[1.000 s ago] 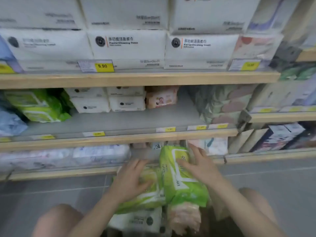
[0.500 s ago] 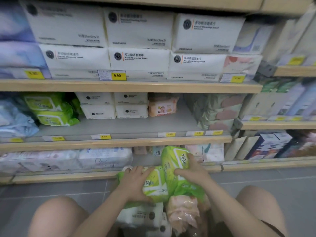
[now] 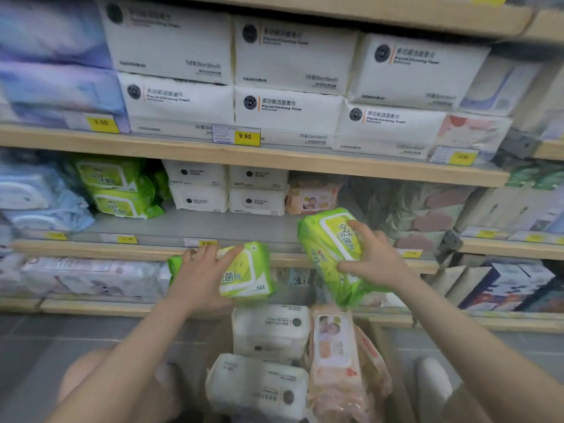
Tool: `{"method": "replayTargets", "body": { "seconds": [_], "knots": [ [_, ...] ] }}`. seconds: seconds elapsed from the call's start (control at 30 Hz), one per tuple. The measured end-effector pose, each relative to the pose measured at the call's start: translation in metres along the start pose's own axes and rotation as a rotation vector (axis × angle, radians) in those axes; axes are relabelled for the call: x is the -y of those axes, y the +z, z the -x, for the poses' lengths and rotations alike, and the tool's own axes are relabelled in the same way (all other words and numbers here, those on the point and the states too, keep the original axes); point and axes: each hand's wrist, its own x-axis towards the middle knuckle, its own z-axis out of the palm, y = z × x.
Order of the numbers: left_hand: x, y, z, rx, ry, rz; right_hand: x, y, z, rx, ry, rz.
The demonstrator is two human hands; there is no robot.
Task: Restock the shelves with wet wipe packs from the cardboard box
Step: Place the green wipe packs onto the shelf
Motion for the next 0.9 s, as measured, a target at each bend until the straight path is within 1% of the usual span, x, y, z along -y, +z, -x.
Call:
{"method": "replayTargets", "body": {
  "seconds": [0.1,0.2,0.4,0.47,0.57,0.7,0.8,0.9],
  "knots": [
    [0.023,0.007,0.000,0.012,-0.058,-0.020,0.010,0.014,-0.016,-0.021,-0.045,0.062],
    [0.043,0.012,-0.002,0.009,-0.118,-0.027,0.024,0.034,-0.041,-0.012,-0.141,0.174],
    [0.085,0.027,-0.010,0.024,-0.227,0.003,0.064,0.075,-0.112,-0.022,-0.275,0.323],
    [0.098,0.030,-0.015,0.021,-0.238,-0.001,0.080,0.087,-0.139,-0.049,-0.366,0.416],
    [0.110,0.035,-0.023,-0.039,-0.258,-0.016,0.101,0.107,-0.181,-0.092,-0.522,0.572],
    [0.116,0.041,-0.026,-0.078,-0.248,0.002,0.120,0.147,-0.225,-0.076,-0.733,0.756],
    [0.117,0.046,-0.024,-0.074,-0.242,0.020,0.124,0.170,-0.245,-0.041,-0.770,0.775],
    [0.118,0.051,-0.023,-0.044,-0.240,0.007,0.118,0.173,-0.249,-0.014,-0.784,0.693]
  ]
}}
